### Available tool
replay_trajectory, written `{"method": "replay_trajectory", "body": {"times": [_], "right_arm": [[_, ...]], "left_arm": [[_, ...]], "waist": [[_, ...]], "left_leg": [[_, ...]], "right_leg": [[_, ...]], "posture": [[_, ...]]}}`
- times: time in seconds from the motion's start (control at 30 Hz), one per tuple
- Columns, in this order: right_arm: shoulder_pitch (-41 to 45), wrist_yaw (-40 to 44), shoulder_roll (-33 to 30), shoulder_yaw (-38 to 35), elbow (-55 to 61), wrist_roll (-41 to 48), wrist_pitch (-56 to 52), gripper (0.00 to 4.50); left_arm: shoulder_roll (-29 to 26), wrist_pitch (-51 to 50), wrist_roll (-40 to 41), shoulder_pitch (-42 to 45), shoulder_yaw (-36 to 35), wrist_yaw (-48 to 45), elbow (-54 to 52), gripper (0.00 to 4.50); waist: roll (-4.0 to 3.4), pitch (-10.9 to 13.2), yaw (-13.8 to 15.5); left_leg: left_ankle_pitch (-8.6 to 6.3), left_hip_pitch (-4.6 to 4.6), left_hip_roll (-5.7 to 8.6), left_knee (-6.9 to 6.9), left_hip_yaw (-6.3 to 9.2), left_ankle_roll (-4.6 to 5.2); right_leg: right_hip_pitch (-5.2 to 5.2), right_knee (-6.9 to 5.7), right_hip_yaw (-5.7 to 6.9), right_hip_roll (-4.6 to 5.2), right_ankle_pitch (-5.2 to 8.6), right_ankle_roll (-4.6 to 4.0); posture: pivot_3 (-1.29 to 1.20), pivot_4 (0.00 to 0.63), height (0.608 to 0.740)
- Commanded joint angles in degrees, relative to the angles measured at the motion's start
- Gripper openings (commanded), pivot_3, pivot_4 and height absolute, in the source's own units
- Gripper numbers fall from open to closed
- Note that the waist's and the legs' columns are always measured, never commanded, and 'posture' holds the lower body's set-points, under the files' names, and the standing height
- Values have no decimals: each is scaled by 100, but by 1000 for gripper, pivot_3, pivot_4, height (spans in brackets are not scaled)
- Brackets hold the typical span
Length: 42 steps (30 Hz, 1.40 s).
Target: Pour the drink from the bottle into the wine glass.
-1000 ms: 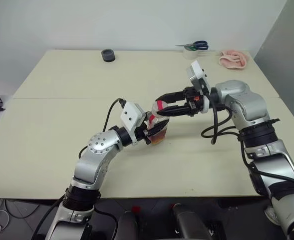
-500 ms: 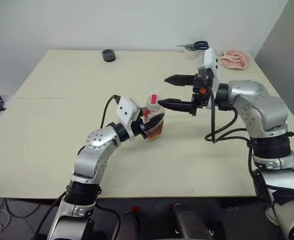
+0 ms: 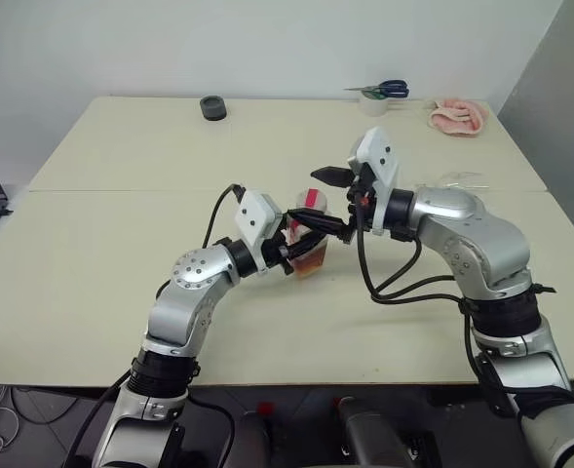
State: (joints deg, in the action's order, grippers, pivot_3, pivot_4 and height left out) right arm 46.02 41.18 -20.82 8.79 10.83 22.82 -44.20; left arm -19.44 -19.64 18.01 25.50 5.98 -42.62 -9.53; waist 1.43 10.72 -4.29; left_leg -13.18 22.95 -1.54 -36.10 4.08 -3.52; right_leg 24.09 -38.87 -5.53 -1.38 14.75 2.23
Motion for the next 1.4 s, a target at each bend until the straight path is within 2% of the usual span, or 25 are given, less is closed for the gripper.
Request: {"method": "replay_trajectory", "body": {"times": [0.03, 0.27, 0.4, 0.67, 0.87, 1.23, 1.4], "right_arm": [[68, -52, 28, -116, 104, 18, 159, 4500], [14, 42, -96, -175, 101, 25, 205, 4500], [-80, 242, -419, -340, 87, 135, 209, 4500], [-452, 1100, -1084, -759, 268, 847, 348, 4500], [-643, 1599, -1397, -784, 489, 1040, 576, 4500], [-648, 1315, -1463, -610, 878, 962, 408, 4500], [-341, 751, -1181, -689, 958, 1144, -97, 4500]], "left_arm": [[-72, 61, 119, 66, 16, -136, -386, 1786], [-97, 46, 207, 56, 26, -241, -472, 1786], [-119, 50, 281, 40, 12, -362, -487, 1786], [-203, 51, 451, 56, -4, -599, -443, 1786], [-298, 56, 505, 101, -25, -724, -386, 1785], [-260, -24, 545, 119, -1, -660, -426, 1782], [-258, -45, 566, 96, -15, -640, -433, 1782]], "waist": [[0, 0, -1], [0, 0, 0], [0, 0, 1], [0, 0, 4], [0, 0, -6], [0, 0, 2], [0, 0, -7]], "left_leg": [[0, 0, 0, 0, 0, 0], [0, 0, 0, 0, 0, 0], [0, 0, 1, -1, 0, 0], [0, -1, 1, 0, -1, 0], [0, -2, 1, -1, -2, 0], [0, -1, 1, -1, -2, 0], [0, -2, 0, -1, -2, 0]], "right_leg": [[0, 0, 0, 0, 0, 0], [0, 0, 0, 0, 0, 0], [-1, 0, 0, 0, 0, 0], [-1, 1, 0, 0, 0, 1], [-1, 1, -1, -1, 1, 1], [-1, 1, -1, -1, 1, 1], [-1, 0, -3, -2, 1, 1]], "posture": [[0, 150, 740], [0, 150, 740], [0, 150, 740], [0, 150, 740], [0, 150, 740], [0, 150, 740], [0, 150, 740]]}}
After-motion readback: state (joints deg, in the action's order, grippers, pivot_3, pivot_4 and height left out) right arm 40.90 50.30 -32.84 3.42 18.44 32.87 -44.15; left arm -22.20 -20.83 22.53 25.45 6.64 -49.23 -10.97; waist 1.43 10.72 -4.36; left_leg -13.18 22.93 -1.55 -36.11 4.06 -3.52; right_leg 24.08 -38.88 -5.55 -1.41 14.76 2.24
